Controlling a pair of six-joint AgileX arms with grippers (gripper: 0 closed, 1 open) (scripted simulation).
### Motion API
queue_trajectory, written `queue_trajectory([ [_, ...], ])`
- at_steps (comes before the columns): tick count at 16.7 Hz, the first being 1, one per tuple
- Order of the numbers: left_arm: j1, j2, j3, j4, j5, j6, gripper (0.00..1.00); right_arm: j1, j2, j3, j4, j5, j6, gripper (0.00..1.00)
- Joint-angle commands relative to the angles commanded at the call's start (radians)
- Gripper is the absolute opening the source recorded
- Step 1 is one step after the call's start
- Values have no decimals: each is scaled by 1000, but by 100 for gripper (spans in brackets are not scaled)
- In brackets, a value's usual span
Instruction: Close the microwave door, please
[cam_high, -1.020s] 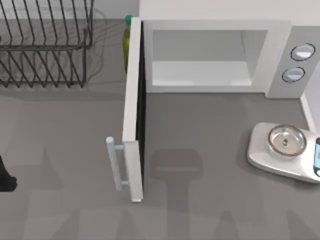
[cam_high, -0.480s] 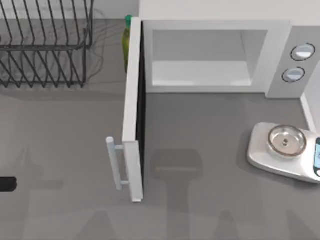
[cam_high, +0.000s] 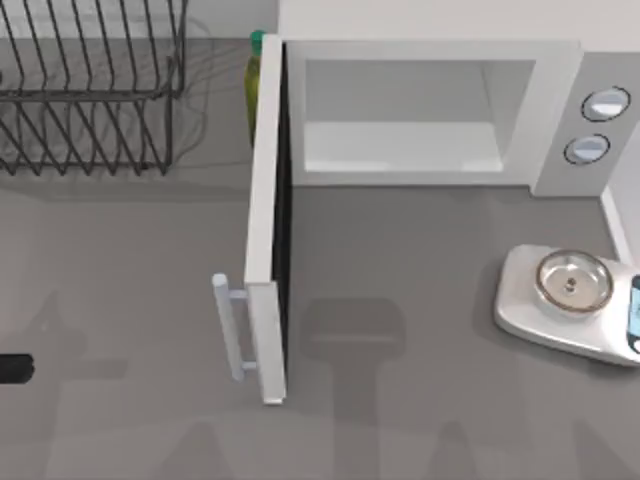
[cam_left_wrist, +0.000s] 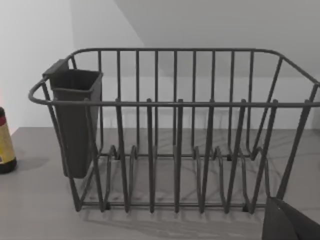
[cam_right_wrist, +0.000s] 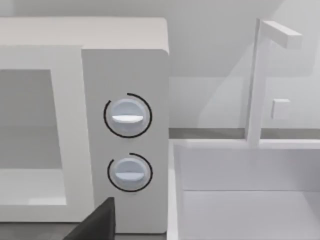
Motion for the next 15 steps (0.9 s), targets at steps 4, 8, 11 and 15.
queue_trajectory([
  [4, -76, 75, 25, 58, -76, 1, 0, 0, 0, 0, 0, 0, 0, 100],
  [8, -239, 230, 69, 162, -239, 4, 0, 0, 0, 0, 0, 0, 0, 100],
  [11, -301, 289, 87, 203, -300, 5, 0, 0, 0, 0, 0, 0, 0, 100],
  [15, -299, 287, 83, 202, -298, 4, 0, 0, 0, 0, 0, 0, 0, 100],
])
